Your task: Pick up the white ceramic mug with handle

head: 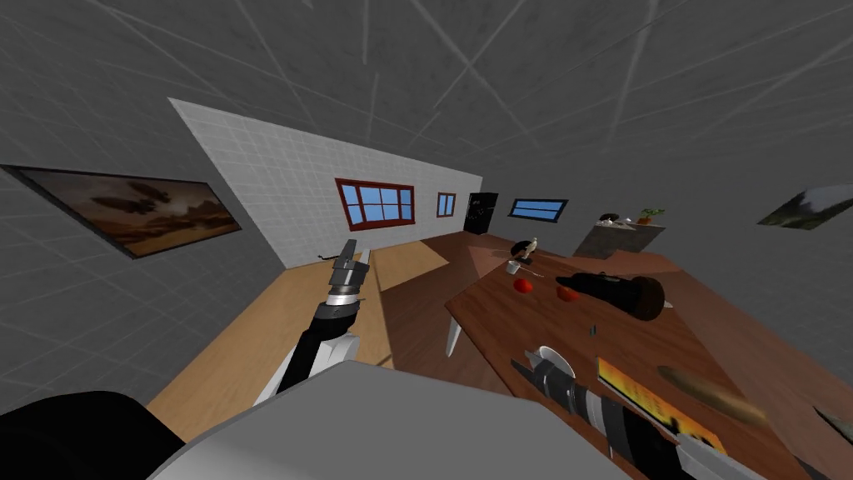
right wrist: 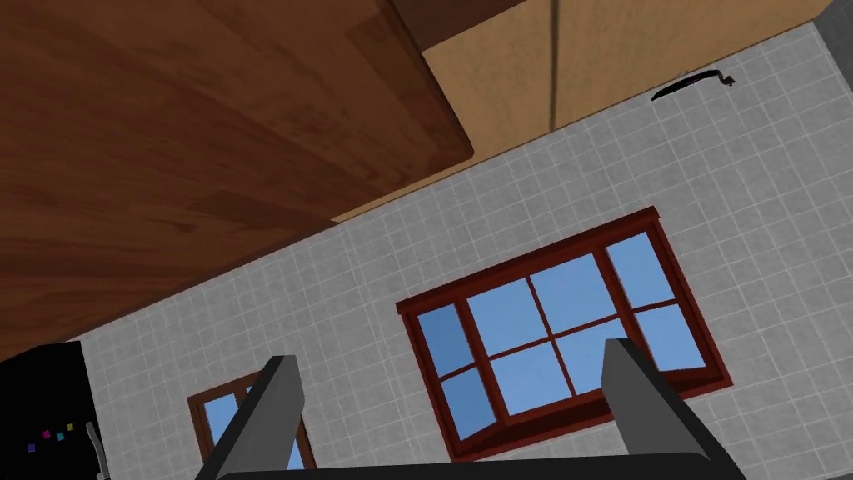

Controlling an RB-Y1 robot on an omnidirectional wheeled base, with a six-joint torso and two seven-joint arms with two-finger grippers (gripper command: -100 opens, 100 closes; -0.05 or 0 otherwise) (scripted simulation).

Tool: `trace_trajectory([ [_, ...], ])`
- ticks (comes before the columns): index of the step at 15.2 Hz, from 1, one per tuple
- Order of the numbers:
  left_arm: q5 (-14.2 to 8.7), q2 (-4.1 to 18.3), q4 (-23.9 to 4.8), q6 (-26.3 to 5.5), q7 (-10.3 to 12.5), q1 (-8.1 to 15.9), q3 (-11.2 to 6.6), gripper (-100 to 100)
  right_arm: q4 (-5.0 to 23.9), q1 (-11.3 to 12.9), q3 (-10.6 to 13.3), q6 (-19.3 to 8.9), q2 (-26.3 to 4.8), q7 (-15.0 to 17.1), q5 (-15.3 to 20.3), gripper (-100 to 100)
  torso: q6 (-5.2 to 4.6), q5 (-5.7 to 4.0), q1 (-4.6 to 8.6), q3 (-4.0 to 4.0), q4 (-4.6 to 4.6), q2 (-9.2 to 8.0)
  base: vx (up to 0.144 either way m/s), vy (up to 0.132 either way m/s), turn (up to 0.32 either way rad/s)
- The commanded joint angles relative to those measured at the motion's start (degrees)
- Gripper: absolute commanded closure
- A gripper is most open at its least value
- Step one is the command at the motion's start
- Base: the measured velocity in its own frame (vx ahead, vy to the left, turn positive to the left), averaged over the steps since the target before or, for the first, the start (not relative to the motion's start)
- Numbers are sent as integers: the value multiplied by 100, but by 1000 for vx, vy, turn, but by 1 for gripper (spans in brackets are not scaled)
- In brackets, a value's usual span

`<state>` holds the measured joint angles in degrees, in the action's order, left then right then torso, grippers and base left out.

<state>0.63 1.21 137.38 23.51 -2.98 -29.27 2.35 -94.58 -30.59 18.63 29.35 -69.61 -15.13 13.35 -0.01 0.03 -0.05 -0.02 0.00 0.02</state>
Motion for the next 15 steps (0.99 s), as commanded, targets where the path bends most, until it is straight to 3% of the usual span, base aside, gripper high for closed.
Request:
trace_trajectory([
  [1,0,0,0,0,0,0,0,0,286,16,163,41,-286,-159,96,-100,0,0,0,0,0,0,21,10,288],
  [2,0,0,0,0,0,1,1,0,344,16,163,41,-408,-159,96,-100,6,1,-1,0,0,0,24,3,306],
  [3,0,0,0,0,0,1,0,0,498,20,313,46,-569,-298,184,-100,5,0,1,-1,0,2,28,-3,359],
  [5,0,0,0,0,0,0,0,0,609,20,313,46,-697,-298,184,-100,4,-1,5,-3,-1,5,29,-12,167],
  [6,0,0,0,0,0,0,0,0,806,23,468,46,-904,-434,273,-100,-1,-2,6,-2,-1,3,22,-6,219],
  [8,0,0,0,0,0,1,0,0,868,23,468,46,-963,-434,273,-100,4,-2,5,-2,-1,3,19,-9,183],
  [9,0,0,0,0,0,0,0,0,1052,24,628,42,-1191,-567,363,-100,0,-2,5,0,0,1,22,-9,210],
  [12,0,0,0,0,0,1,0,0,1362,24,794,32,-1422,-695,454,-100,7,-1,8,-2,-1,4,27,-23,302],
  [13,0,0,0,0,0,0,0,0,1575,22,964,18,-1582,-819,545,-100,4,-3,12,-3,-1,5,36,-38,301],
  [15,0,1,0,0,0,0,0,0,1593,22,964,18,-1607,-819,545,-100,5,-4,15,-5,-1,8,28,-34,157],
])
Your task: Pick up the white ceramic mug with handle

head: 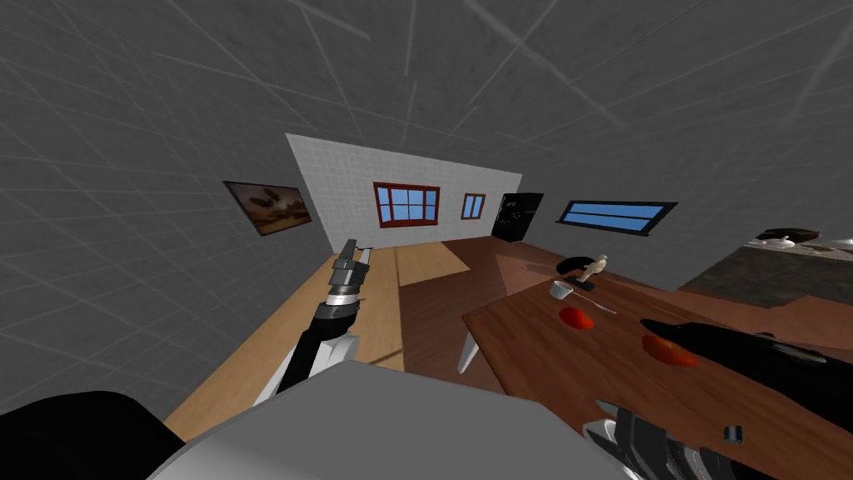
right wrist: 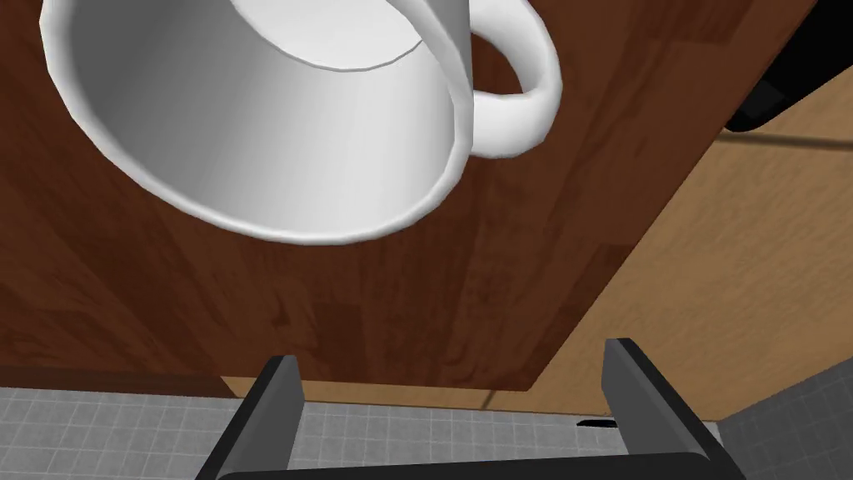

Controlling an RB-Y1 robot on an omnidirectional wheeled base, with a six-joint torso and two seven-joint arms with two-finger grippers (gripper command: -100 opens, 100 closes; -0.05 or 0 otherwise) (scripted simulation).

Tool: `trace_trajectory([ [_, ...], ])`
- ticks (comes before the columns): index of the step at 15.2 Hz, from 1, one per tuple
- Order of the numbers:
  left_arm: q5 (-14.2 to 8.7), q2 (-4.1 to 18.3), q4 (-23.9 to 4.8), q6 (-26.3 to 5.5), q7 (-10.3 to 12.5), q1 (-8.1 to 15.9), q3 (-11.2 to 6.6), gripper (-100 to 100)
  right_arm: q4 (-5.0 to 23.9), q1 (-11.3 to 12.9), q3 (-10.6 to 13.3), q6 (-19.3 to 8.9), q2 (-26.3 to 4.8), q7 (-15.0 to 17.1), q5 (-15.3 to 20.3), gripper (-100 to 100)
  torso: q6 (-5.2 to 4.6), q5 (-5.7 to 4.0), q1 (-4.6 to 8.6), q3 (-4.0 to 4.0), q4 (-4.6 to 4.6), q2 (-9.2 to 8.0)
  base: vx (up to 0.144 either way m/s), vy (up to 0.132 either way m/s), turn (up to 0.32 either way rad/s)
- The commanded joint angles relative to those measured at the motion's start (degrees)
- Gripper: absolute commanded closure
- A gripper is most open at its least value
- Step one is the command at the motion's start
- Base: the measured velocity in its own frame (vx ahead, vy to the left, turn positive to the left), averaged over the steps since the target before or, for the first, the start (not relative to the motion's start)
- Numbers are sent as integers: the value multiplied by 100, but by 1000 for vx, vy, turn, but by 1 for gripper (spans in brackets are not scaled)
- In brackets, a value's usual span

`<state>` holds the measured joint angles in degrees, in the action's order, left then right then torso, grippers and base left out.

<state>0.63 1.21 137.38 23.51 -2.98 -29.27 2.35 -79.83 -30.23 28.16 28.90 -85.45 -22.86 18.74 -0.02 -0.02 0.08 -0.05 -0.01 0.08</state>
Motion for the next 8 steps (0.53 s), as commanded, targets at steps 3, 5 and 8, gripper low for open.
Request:
trace_trajectory([
  [3,0,0,0,0,0,1,0,0,499,-21,364,20,-297,-276,184,-100,3,2,-4,1,0,-2,23,-21,246],
  [5,0,0,0,0,0,1,1,0,713,-28,548,-8,-381,-381,271,-100,8,3,-1,-2,-1,3,43,-37,343],
  [8,0,0,0,0,0,0,0,0,1009,-48,929,-76,-435,-570,439,-100,3,-1,2,-5,-2,8,42,-37,232],
])
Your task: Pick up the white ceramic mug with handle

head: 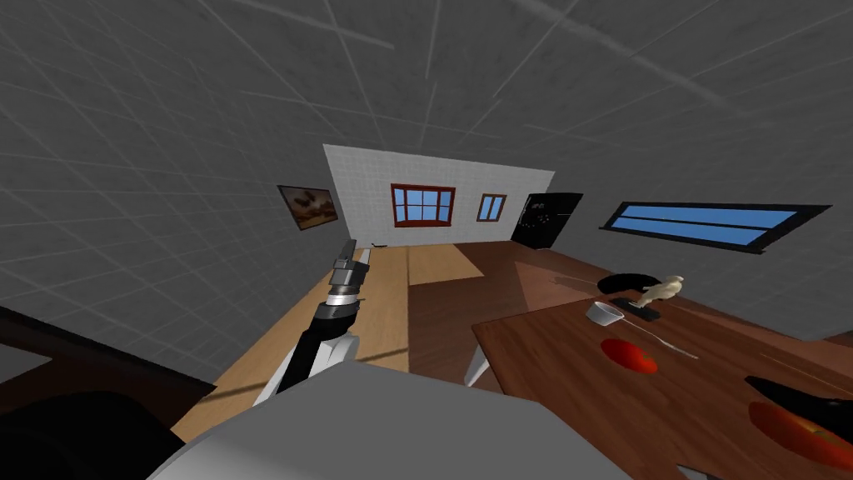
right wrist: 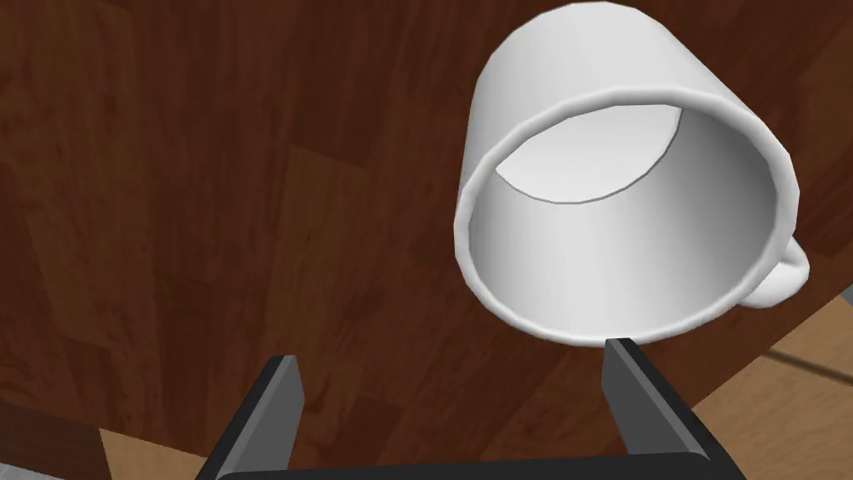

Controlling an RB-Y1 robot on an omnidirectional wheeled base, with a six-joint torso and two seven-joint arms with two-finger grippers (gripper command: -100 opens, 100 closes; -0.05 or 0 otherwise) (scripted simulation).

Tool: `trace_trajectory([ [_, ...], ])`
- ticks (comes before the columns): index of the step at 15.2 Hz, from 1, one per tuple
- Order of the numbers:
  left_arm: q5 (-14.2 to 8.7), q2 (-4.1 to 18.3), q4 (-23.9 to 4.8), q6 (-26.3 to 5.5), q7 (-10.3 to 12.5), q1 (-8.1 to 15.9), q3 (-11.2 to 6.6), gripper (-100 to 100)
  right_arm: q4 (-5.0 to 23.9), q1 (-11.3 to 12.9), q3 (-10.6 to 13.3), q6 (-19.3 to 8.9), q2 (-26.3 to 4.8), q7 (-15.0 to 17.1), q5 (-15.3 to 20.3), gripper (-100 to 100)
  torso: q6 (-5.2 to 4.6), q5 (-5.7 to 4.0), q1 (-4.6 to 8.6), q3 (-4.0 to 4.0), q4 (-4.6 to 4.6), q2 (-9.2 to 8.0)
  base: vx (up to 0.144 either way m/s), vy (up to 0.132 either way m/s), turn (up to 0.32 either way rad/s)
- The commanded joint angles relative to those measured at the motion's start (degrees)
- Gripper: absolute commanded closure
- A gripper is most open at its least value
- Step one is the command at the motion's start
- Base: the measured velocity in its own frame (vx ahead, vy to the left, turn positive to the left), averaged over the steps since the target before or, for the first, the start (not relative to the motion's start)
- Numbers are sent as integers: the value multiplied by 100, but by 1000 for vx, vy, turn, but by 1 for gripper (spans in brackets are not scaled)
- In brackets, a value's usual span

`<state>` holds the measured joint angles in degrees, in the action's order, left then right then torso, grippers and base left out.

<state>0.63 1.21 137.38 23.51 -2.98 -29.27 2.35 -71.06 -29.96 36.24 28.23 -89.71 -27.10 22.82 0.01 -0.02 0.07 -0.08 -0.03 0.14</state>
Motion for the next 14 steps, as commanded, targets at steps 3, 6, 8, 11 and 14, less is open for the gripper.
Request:
trace_trajectory([
  [3,0,0,0,0,0,0,0,0,351,-98,488,-86,50,-305,183,-100,-1,2,-6,-1,0,2,48,-16,249],
  [6,0,0,0,0,0,0,0,0,433,-110,675,-126,105,-371,252,-100,0,3,-13,0,0,1,42,-6,158],
  [8,0,0,0,0,0,0,0,0,555,-132,995,-202,238,-480,370,-100,0,3,-16,0,0,1,50,-4,210],
  [11,0,0,0,0,0,-1,0,0,644,-158,1337,-291,423,-579,490,-100,-2,4,-20,-6,-2,11,75,3,203],
  [14,0,0,0,0,0,-1,0,0,652,-200,1308,-391,563,-609,497,-100,-4,6,-21,-2,-1,3,36,-4,55],
])
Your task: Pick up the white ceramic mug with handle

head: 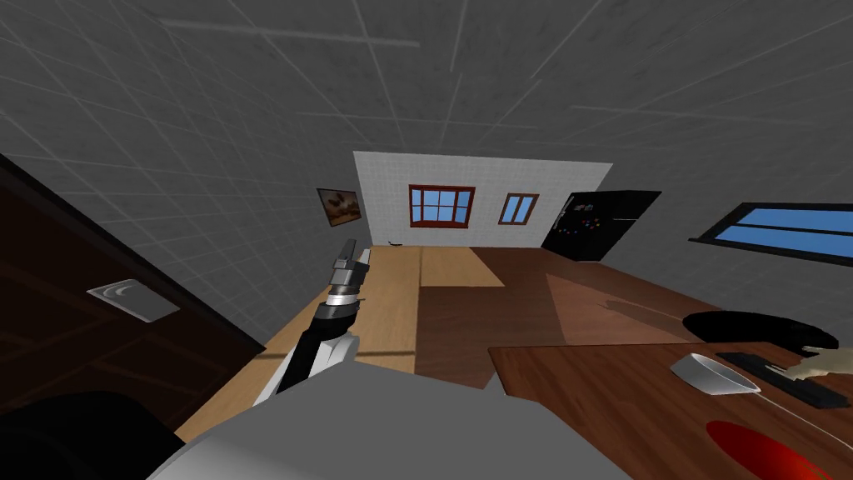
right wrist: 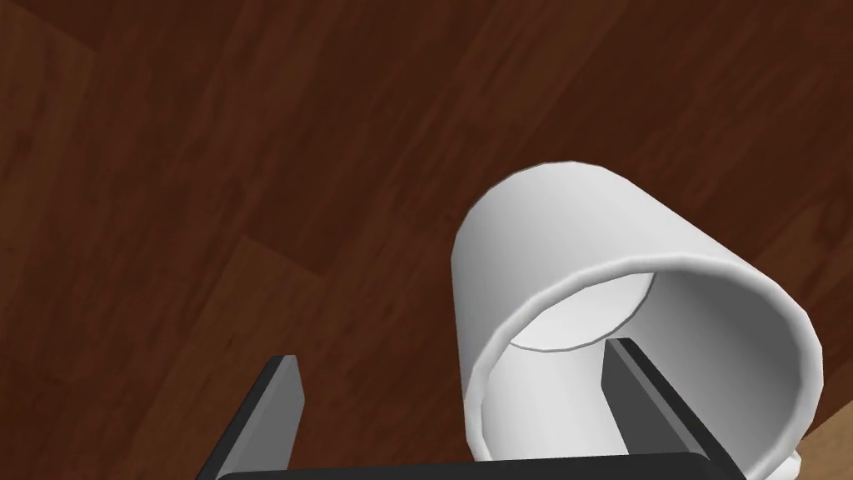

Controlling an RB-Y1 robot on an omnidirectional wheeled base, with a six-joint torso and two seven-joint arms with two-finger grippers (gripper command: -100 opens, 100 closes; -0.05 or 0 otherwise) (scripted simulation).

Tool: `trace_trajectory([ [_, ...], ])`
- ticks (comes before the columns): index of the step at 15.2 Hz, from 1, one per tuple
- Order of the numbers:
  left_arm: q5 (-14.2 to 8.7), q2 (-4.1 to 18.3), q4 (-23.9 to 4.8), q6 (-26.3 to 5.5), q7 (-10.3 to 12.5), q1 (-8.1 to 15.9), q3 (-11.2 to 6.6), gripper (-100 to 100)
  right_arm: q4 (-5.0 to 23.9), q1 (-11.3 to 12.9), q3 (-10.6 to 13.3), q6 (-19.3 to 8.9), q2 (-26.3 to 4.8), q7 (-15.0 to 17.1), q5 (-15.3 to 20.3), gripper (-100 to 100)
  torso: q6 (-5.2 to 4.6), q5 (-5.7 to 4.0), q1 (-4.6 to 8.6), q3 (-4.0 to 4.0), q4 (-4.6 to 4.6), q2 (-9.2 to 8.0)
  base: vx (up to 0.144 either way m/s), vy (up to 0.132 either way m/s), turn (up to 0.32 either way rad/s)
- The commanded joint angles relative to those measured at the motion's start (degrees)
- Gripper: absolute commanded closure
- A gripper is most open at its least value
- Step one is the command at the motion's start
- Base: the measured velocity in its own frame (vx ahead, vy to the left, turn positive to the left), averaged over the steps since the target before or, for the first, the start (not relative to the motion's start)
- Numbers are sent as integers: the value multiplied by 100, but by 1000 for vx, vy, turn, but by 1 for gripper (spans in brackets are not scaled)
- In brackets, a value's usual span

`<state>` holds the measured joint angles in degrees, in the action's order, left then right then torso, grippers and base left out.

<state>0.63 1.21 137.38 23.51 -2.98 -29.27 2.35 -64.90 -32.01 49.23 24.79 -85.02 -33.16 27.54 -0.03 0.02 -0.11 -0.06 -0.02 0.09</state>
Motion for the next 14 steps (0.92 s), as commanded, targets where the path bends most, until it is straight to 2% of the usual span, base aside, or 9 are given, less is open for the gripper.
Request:
trace_trajectory([
  [1,0,0,0,0,0,0,0,0,85,13,13,-85,200,-11,49,-100,0,0,0,0,0,0,-3,-29,84],
  [4,0,0,0,0,0,0,0,0,185,27,21,-162,410,-27,98,-100,-1,-3,14,10,4,-16,-11,-40,67],
  [5,0,0,0,0,0,0,0,0,120,7,13,-135,313,-20,72,-100,-2,-4,14,11,5,-18,-7,-23,14],
  [6,0,0,0,0,0,0,0,0,121,6,14,-153,328,-21,76,100,-2,-2,11,11,5,-18,-2,-9,1],
  [10,0,0,0,0,0,0,0,0,118,1,18,-146,328,-21,76,100,3,-7,14,9,6,-13,-1,1,-6],
  [11,0,0,0,0,0,0,0,0,60,9,10,-66,147,-7,37,100,3,-7,15,9,6,-13,1,19,-74],
  [13,0,0,0,0,0,0,0,0,-14,-1,4,-8,-11,5,0,100,1,0,3,7,5,-10,9,43,-85],
  [14,0,0,0,0,0,0,0,0,-24,-5,19,-83,67,19,26,100,0,4,-5,7,4,-9,6,26,-30],
])
